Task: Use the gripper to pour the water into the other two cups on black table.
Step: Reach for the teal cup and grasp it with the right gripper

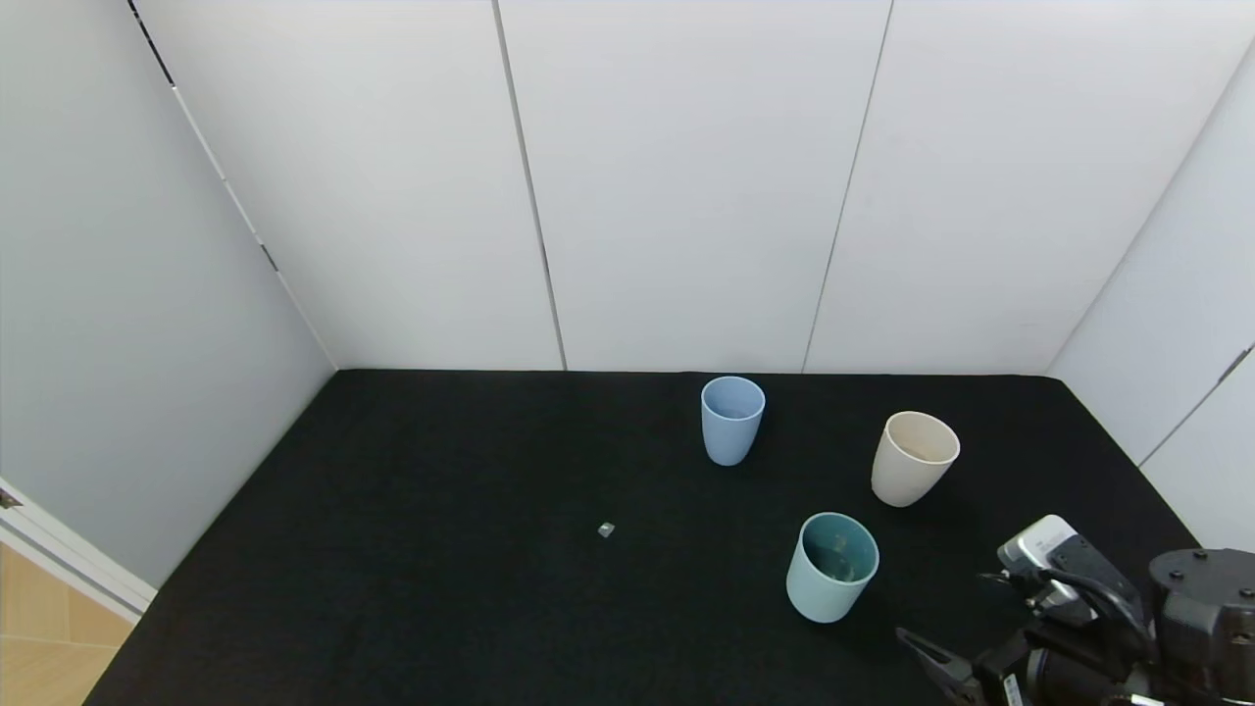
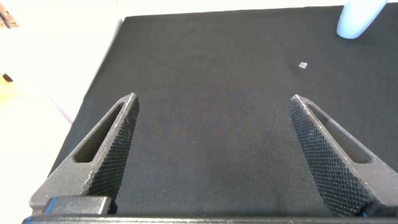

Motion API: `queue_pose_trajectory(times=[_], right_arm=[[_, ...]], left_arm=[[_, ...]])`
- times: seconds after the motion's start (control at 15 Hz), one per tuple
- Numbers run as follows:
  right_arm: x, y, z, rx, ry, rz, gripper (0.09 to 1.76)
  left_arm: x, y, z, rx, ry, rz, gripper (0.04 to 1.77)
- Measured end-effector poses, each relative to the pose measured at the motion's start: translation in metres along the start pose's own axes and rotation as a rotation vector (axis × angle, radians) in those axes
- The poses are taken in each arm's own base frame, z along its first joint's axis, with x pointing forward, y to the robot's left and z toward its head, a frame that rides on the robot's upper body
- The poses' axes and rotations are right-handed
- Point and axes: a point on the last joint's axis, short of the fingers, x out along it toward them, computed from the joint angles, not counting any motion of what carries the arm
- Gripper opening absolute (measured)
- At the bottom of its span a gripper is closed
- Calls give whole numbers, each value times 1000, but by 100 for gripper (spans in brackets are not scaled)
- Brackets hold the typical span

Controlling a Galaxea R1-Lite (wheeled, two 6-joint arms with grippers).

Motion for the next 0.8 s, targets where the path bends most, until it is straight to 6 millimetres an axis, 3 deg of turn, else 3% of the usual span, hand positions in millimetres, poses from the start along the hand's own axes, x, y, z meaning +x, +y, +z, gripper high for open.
queue_pose_trajectory(times=[0.8], right_arm=[[52, 13, -6, -23, -106, 32, 171]], left_arm=[[0, 0, 0, 0, 0, 0, 172]])
